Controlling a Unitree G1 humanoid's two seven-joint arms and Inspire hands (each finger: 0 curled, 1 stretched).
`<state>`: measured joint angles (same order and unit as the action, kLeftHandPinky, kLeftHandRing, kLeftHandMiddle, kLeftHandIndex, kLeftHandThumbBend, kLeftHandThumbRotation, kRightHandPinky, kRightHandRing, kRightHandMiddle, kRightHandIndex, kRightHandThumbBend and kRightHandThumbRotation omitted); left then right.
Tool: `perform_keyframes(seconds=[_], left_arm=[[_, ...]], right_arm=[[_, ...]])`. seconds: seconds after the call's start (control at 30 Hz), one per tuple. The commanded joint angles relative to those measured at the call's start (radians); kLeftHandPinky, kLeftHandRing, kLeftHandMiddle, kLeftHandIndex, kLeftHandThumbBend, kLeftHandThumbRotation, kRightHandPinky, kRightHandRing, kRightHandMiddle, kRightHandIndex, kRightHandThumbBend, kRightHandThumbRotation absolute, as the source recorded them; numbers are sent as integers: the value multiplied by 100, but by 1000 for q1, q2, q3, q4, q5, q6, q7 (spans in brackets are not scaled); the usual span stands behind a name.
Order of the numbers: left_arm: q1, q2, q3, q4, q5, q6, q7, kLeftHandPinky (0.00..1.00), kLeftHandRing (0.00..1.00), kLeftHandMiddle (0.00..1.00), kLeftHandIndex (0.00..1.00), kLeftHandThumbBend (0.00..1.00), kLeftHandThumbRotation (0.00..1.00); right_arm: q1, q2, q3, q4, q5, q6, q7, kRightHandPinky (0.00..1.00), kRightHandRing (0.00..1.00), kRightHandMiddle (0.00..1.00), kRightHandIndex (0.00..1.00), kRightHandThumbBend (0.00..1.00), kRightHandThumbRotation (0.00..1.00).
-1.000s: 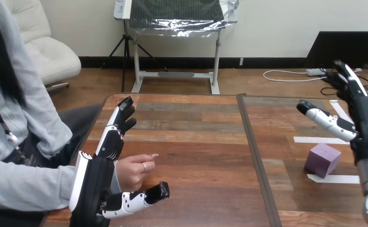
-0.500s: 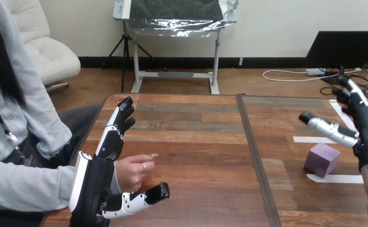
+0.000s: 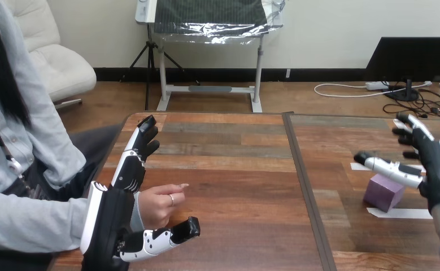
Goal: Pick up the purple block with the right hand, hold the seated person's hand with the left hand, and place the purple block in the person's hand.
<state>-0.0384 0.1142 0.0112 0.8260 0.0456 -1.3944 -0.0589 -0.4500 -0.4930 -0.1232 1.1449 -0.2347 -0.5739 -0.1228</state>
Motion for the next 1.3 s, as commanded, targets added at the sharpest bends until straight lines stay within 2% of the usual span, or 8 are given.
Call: perform_keyframes(seconds=[0.0,0.17,0.57,0.77,0.97,1.07,1.27], left_arm=[[-23,-2,2,-40,-1,-27,-3,91,95,97,94,100,53],[-21,1,1,-41,-4,-32,-5,91,95,97,95,100,54],[-11,6,-5,-50,-19,-34,-13,90,95,97,95,100,54],[-6,5,-1,-60,-15,-33,-15,89,95,97,95,100,54],[-1,5,9,-65,-5,-41,-12,89,95,97,95,100,54],[2,5,10,-70,-5,-40,-11,88,95,97,95,100,55],[8,8,6,-81,-10,-42,-14,88,94,97,95,100,55]], right_arm=[[-93,-39,18,16,-9,15,-14,80,84,86,91,99,35],[-99,-47,37,42,-25,32,-25,73,79,85,90,98,34],[-109,-55,65,80,-35,87,-15,67,75,85,90,98,34],[-111,-55,70,92,-33,109,0,68,77,86,91,97,34],[-115,-54,81,102,-36,136,12,64,75,85,91,96,32],[-117,-54,84,108,-35,150,20,68,78,86,91,95,32],[-120,-54,92,120,-36,178,43,64,75,86,91,93,30]])
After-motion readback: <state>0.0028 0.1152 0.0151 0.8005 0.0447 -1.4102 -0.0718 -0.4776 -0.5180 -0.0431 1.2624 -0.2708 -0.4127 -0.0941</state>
